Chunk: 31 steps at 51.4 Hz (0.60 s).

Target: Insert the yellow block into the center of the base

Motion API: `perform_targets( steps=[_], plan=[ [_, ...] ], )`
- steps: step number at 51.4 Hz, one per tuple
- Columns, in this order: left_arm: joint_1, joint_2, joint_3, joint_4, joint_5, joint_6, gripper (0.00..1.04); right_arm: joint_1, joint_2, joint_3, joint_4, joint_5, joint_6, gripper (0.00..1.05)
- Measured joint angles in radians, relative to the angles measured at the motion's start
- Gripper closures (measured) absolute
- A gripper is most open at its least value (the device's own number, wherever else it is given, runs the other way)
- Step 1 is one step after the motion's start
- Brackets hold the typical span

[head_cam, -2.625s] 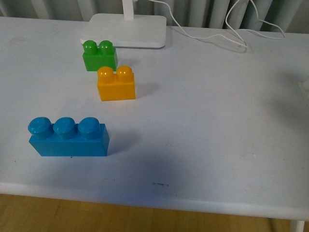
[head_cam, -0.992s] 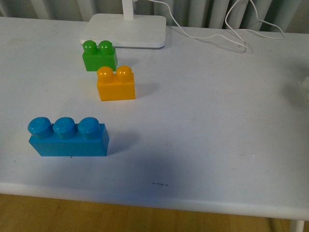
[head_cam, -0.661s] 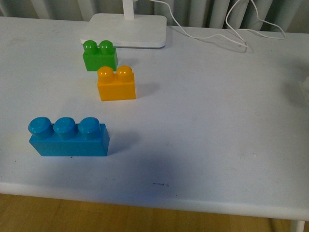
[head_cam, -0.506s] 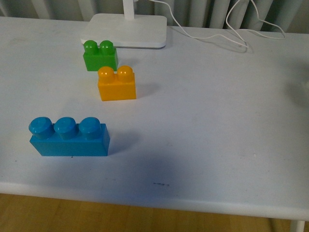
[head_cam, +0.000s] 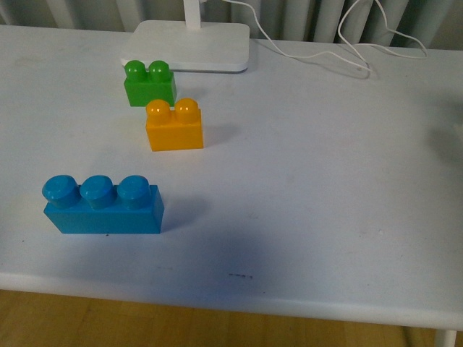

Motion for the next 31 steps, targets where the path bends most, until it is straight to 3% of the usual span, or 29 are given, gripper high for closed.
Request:
perform_targets(
  steps=[31],
  plan=[
    [0.0, 0.0, 0.0, 0.0, 0.0, 0.0, 0.06, 0.236, -0.053, -0.116, 0.086, 0.05, 0.191, 0.08]
  ],
)
